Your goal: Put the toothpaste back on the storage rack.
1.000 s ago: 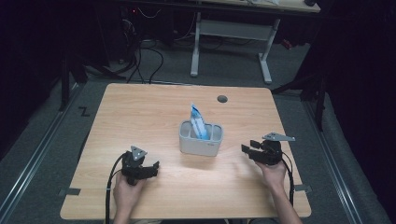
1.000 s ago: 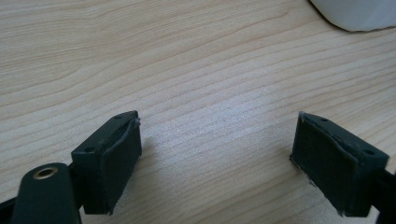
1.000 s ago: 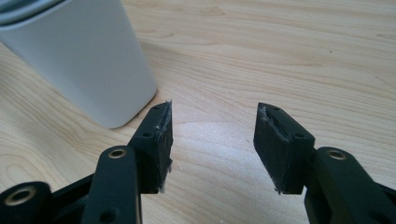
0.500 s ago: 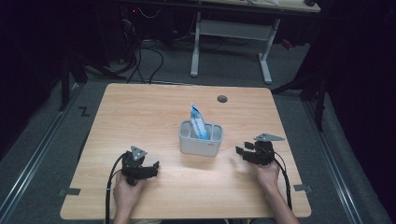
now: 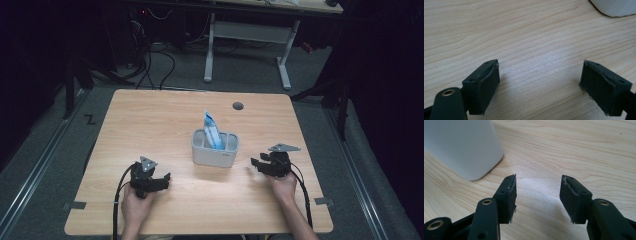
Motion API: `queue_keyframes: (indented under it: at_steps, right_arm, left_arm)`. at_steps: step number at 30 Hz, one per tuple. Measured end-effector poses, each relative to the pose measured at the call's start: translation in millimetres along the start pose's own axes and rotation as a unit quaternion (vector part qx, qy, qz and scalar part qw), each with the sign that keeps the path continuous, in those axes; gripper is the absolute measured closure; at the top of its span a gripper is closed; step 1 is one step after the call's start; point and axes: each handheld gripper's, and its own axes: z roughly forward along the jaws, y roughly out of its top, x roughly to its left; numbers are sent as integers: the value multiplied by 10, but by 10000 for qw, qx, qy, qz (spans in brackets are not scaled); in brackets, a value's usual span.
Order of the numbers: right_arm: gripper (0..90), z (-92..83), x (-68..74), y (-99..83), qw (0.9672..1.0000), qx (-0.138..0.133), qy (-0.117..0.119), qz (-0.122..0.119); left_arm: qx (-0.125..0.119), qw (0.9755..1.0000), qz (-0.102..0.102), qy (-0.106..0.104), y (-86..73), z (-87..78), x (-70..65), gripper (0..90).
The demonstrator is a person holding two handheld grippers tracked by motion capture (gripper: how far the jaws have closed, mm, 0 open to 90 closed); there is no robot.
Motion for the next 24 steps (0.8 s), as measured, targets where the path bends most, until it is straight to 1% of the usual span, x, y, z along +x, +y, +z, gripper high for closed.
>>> queue_keyframes:
  at_steps: [7,10,12,16,18,24]
  right_arm:
    - [477,47,2,-14,9999,63,-95,-37]
    - [477,63,7,-16,9998,89,-154,-116]
    - [477,68,12,-17,9998,105,-167,-101]
    - [476,93,5,-26,9995,131,-221,-158]
    - [476,94,6,-29,9996,156,-226,-110]
    - [475,115,1,-34,9995,175,-250,-106]
  left_arm:
    - [0,10000,0,0,0,0,0,160]
    - [0,10000,-1,0,0,0,0,160]
    - [0,10000,1,0,0,0,0,160]
    - [-1,10000,0,0,0,0,0,160]
    - [-1,10000,-1,0,0,0,0,160]
    - [-1,10000,0,0,0,0,0,160]
